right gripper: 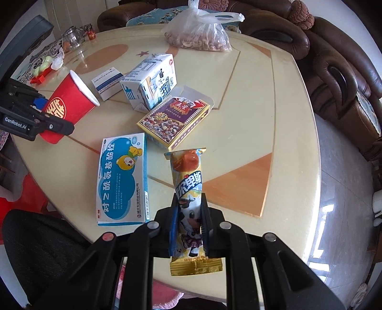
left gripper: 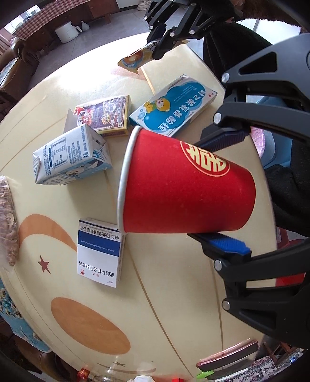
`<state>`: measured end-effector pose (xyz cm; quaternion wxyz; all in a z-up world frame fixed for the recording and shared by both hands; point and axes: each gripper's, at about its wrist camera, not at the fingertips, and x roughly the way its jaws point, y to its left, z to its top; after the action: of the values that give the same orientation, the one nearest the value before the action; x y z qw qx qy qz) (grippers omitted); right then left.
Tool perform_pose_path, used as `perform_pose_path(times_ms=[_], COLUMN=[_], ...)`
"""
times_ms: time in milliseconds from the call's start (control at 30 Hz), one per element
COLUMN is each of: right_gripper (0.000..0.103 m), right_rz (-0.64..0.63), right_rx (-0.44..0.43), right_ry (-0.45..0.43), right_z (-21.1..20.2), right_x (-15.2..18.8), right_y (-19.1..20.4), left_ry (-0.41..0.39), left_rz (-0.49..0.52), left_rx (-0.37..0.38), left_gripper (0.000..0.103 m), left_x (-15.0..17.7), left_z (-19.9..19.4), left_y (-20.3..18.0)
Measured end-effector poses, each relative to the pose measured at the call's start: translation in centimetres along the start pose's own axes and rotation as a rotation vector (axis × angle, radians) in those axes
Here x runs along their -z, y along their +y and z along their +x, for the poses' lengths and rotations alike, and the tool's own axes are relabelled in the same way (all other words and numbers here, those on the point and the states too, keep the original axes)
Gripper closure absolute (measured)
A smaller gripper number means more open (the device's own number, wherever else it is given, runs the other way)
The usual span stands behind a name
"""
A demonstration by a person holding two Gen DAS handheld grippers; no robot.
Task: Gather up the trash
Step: 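Lift the red cup and snack bar with both tools toward the bin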
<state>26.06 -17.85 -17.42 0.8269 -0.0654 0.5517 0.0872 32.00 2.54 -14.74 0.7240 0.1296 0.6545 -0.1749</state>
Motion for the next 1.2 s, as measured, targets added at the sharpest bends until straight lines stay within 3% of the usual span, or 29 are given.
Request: perform_pose_path(times_ms=[567,900,1200], right_gripper=[0.087,0.087,0.087], right_rz=[0.002,-0.024,-0.003], right_rx=[-0.001,-0.004,-0.024], right_ry=[-0.145,-0.214,-0.232], right_z=[-10.6,-15.9,-17.5], right_x=[2.0,5.5,10.0], right_y=[3.3,5.6,6.9], left_ry=[-0.181,-0.258,-0.27], left_rz=[0.048,0.106,0.15], left_rx=[-0.078,-0.094,-0.092], left_gripper=[0.042,0.042,0.042], left_x=[8.1,13.0,16.0], left_z=[-10.3,-11.3,-9.1], left_y=[-5.6,-9.3,-11.9])
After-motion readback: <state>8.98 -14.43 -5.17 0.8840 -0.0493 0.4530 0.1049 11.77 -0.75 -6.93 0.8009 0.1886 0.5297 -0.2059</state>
